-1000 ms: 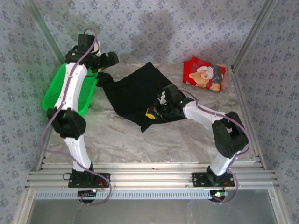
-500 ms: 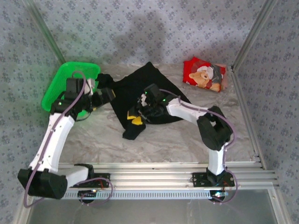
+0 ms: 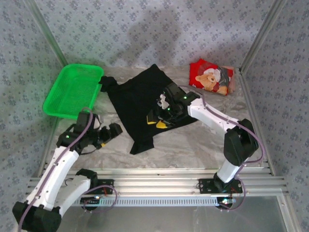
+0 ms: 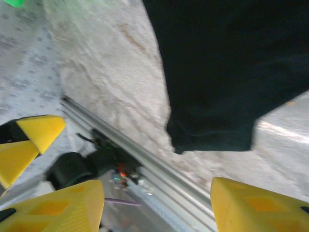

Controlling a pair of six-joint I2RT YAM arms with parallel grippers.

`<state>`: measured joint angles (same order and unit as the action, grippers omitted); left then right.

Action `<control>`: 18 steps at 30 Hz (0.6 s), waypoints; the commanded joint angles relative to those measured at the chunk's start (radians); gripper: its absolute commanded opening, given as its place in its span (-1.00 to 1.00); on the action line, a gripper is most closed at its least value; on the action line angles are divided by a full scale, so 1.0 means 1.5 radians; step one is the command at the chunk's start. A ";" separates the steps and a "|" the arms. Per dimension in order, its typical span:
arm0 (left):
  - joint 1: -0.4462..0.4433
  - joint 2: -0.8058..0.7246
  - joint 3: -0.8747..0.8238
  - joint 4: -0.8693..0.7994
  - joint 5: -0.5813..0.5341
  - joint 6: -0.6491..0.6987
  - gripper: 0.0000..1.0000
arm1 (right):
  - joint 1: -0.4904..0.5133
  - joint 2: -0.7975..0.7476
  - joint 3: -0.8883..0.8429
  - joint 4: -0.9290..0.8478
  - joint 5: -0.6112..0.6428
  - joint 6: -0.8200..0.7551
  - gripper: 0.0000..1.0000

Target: Fold and stack the t-shirts

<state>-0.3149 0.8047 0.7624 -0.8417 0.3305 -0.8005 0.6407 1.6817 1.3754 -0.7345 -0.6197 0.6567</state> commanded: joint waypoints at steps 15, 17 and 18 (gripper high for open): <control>-0.322 0.412 0.147 0.113 -0.180 -0.069 0.34 | -0.077 -0.069 -0.179 -0.008 0.067 -0.162 0.38; -0.329 0.450 0.160 0.097 -0.183 -0.073 0.31 | -0.086 -0.112 -0.200 0.019 0.060 -0.163 0.61; -0.332 0.470 0.171 0.094 -0.184 -0.073 0.30 | -0.089 -0.138 -0.214 0.036 0.058 -0.164 0.82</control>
<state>-0.8009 1.4605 0.9791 -0.6613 0.0959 -0.9146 0.5175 1.5753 1.0813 -0.7433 -0.5117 0.4366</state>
